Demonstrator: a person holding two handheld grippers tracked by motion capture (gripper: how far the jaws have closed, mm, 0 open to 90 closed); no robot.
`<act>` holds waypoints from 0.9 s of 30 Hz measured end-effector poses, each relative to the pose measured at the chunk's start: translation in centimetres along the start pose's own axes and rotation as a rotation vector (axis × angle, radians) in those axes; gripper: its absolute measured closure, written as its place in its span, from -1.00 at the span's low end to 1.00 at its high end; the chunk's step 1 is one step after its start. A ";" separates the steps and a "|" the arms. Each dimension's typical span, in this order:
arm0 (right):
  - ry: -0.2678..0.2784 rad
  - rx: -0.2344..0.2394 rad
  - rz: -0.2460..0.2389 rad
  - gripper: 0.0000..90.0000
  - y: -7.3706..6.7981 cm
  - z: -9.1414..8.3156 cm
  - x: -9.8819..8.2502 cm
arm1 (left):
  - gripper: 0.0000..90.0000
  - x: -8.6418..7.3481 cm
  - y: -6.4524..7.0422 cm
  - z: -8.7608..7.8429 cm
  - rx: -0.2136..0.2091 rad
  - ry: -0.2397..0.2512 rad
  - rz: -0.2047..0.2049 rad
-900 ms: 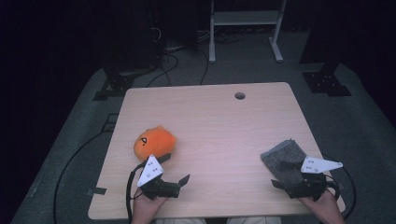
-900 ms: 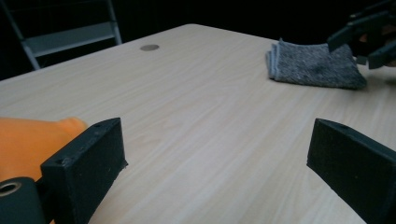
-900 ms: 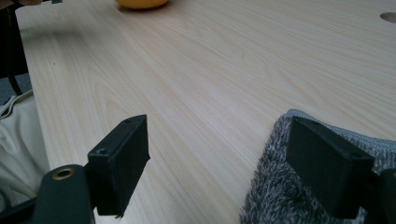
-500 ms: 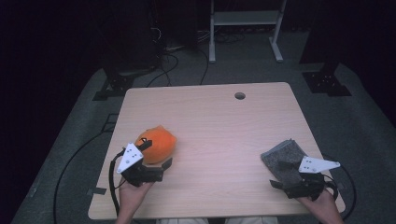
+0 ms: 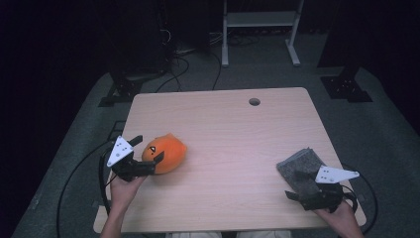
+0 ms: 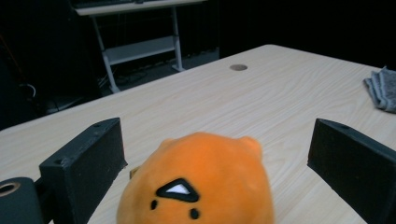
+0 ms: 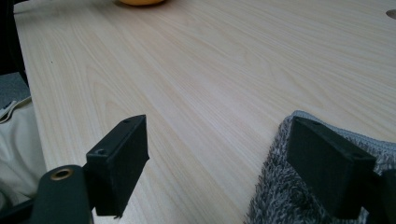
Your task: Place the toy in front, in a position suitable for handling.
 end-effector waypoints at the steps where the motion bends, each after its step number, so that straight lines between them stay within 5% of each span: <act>1: -0.001 -0.001 0.000 -0.57 0.0 0.0 0.0 | -0.93 -0.6 -0.4 0.3 0.000 -0.015 -0.004; 10: -0.012 0.002 -0.002 -0.57 -0.2 0.0 -0.2 | -0.92 -2.9 -1.1 2.4 -0.011 -0.098 0.009; 16: -0.013 0.009 -0.008 -0.57 -0.3 0.0 -0.2 | -0.86 -4.1 -0.9 3.6 -0.063 -0.160 -0.041; 17: -0.016 0.011 -0.007 -0.57 -0.4 0.0 -0.3 | -0.84 -4.5 -1.0 3.9 -0.079 -0.175 -0.079; 27: -0.010 0.013 -0.016 -0.55 -0.5 -0.2 -0.3 | 0.02 -4.4 -0.5 3.8 -0.069 -0.173 -0.019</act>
Point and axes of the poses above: each handheld gripper's, and its own axes: z roughly forward along the jaws, x roughly out of its top, y roughly to its right, the point moved 8 cm from there along z, roughly forward along the jaws, and after that the axes turned 8 degrees about z, right-handed, at the moved point
